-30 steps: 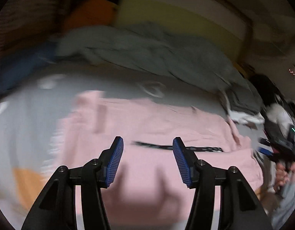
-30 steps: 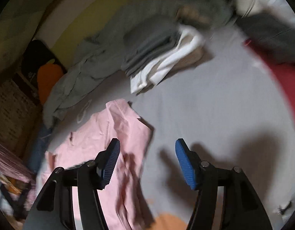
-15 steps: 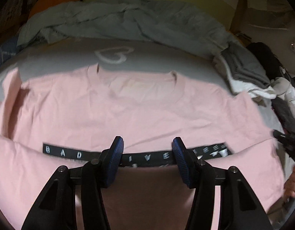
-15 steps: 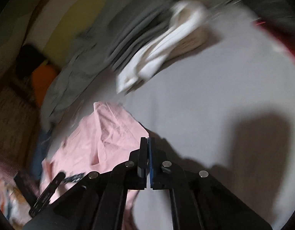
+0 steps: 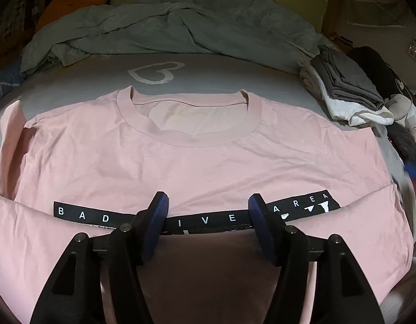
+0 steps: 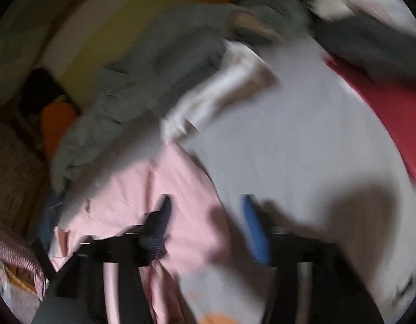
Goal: Fold small clothes
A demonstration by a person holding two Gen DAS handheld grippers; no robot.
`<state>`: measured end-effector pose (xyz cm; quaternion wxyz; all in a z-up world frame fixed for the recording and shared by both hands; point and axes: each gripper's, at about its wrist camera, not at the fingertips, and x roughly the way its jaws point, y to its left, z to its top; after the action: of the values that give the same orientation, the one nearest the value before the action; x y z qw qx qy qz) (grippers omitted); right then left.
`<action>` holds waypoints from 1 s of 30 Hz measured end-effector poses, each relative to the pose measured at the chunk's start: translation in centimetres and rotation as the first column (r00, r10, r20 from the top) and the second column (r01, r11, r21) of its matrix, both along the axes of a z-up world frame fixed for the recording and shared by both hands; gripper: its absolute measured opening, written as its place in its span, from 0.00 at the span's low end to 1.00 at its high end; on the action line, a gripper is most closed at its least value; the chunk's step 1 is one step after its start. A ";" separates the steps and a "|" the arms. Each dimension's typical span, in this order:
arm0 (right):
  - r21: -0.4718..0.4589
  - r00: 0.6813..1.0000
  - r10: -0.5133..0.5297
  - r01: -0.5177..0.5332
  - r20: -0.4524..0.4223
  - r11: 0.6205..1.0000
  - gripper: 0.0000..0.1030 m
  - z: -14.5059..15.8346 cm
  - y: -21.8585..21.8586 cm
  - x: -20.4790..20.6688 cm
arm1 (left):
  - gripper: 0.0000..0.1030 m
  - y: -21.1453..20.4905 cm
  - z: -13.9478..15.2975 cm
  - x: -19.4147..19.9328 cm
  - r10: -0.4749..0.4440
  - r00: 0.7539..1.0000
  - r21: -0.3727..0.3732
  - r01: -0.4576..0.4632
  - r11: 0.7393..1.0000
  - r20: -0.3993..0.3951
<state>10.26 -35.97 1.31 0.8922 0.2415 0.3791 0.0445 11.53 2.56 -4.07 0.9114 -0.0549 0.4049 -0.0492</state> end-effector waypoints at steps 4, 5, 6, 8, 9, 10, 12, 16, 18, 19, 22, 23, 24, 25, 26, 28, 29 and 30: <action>-0.010 0.998 0.036 -0.036 -0.051 0.999 0.59 -0.7 0.0 6.2 | 0.61 -0.2 0.0 0.1 -0.002 1.000 0.008 0.002 1.000 0.000; 0.024 0.994 0.070 -0.068 -0.080 0.997 0.59 -1.5 0.0 7.5 | 0.61 -0.3 0.0 0.1 -0.002 1.000 0.009 0.002 1.000 0.000; 0.068 0.985 0.121 -0.114 -0.119 0.991 0.58 -2.8 0.4 8.9 | 0.61 -0.3 0.0 0.1 -0.002 1.000 0.009 0.002 1.000 0.000; 0.129 0.958 0.239 -0.220 -0.160 0.967 0.48 -4.6 1.3 10.5 | 0.62 -0.3 0.0 0.1 -0.004 1.000 0.007 0.004 1.000 0.000; 0.095 0.953 0.250 -0.237 -0.169 0.967 0.40 -4.9 1.8 10.6 | 0.62 -0.3 0.0 0.2 -0.004 1.000 0.006 0.004 1.000 -0.001; 0.050 0.960 0.223 -0.218 -0.169 0.975 0.15 -4.8 1.8 10.5 | 0.62 -0.3 0.0 0.2 -0.005 1.000 0.005 0.005 1.000 -0.001; -0.001 0.982 0.140 -0.142 -0.125 0.990 0.02 -3.9 1.1 9.7 | 0.62 -0.3 0.0 0.1 -0.004 1.000 0.004 0.004 1.000 0.000; -0.233 0.998 -0.040 0.028 -0.045 0.972 0.02 -1.9 1.5 7.1 | 0.62 -0.3 0.0 0.2 -0.003 1.000 0.001 0.003 1.000 0.003; -0.335 0.988 -0.078 0.028 -0.136 0.942 0.02 -3.7 2.6 7.8 | 0.62 -0.3 0.0 0.2 -0.003 1.000 0.001 0.003 1.000 0.002; -0.340 0.987 -0.082 0.030 -0.139 0.940 0.03 -4.3 2.7 8.1 | 0.62 -0.3 0.0 0.2 -0.004 1.000 0.003 0.004 1.000 0.002; -0.382 0.990 -0.095 0.048 -0.104 0.923 0.19 -3.4 3.0 8.2 | 0.63 -0.2 0.1 0.1 -0.009 1.000 -0.018 0.009 1.000 0.005; -0.397 0.989 -0.131 0.092 -0.073 0.913 0.34 -2.7 2.8 7.8 | 0.63 0.1 0.3 0.0 -0.015 1.000 -0.049 0.016 0.999 0.011; -0.402 0.986 -0.159 0.130 -0.041 0.906 0.39 -2.1 2.6 7.3 | 0.63 0.6 0.6 -0.3 -0.018 1.000 -0.076 0.019 0.997 0.017; -0.398 0.984 -0.177 0.168 0.015 0.902 0.46 -1.0 2.3 6.1 | 0.63 1.1 1.2 -0.9 -0.022 0.999 -0.094 0.024 0.995 0.026; -0.395 0.983 -0.177 0.181 0.047 0.901 0.46 -0.2 2.0 5.2 | 0.63 2.0 2.2 -1.8 -0.018 0.998 -0.095 0.023 0.995 0.054; -0.384 0.976 -0.160 0.205 0.145 0.900 0.49 2.3 2.4 2.7 | 0.63 4.1 4.7 -3.8 0.009 0.990 -0.061 -0.001 0.998 0.142; -0.373 0.971 -0.153 0.213 0.185 0.903 0.56 3.2 2.6 1.6 | 0.65 5.6 6.1 -4.8 0.036 0.982 -0.029 -0.032 0.999 0.183; -0.350 0.963 -0.138 0.215 0.232 0.912 0.60 4.4 3.2 0.1 | 0.67 7.1 7.2 -5.4 0.068 0.977 -0.003 -0.069 0.998 0.203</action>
<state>10.38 -32.72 5.72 0.9558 0.0957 0.2647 -0.0853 6.10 9.63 3.12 0.9492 -0.0617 0.3078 -0.0222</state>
